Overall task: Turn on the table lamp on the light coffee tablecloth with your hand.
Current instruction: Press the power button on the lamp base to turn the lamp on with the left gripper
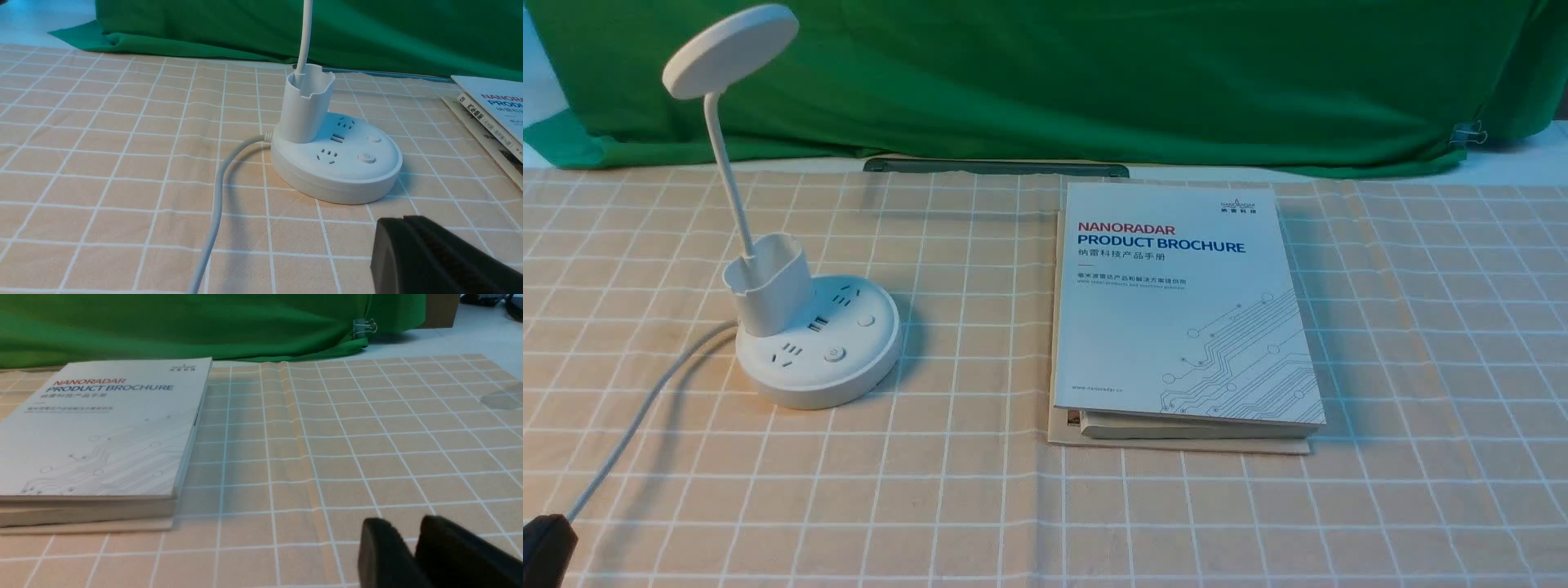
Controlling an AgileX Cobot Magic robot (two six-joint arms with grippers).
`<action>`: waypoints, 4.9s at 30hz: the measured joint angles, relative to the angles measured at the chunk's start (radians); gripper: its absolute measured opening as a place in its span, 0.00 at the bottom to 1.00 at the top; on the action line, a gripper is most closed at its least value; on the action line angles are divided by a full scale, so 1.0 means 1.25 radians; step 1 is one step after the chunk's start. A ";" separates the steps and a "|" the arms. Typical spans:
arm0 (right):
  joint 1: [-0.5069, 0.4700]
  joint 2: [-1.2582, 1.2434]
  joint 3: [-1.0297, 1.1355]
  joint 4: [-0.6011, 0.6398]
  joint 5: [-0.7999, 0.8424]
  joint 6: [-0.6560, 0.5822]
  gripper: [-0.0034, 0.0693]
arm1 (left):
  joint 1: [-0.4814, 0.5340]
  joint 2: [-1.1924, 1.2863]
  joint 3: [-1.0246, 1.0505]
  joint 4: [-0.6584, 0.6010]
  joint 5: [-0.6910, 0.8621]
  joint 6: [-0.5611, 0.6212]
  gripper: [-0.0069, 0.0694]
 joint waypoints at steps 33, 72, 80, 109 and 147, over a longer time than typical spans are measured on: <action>0.000 0.000 0.000 0.000 0.000 0.000 0.37 | 0.000 0.000 0.000 0.000 0.000 0.000 0.12; 0.000 0.000 0.000 0.000 -0.001 0.000 0.37 | -0.001 0.055 -0.366 0.217 -0.344 -0.199 0.12; 0.000 0.000 0.000 0.000 -0.001 0.000 0.37 | -0.001 0.350 -0.483 0.165 0.123 -0.209 0.12; 0.000 0.000 0.000 0.000 -0.001 0.000 0.37 | -0.219 1.419 -0.918 0.211 0.161 -0.263 0.12; 0.000 0.000 0.000 0.000 -0.001 0.000 0.37 | -0.210 1.509 -0.944 0.270 0.075 -0.337 0.12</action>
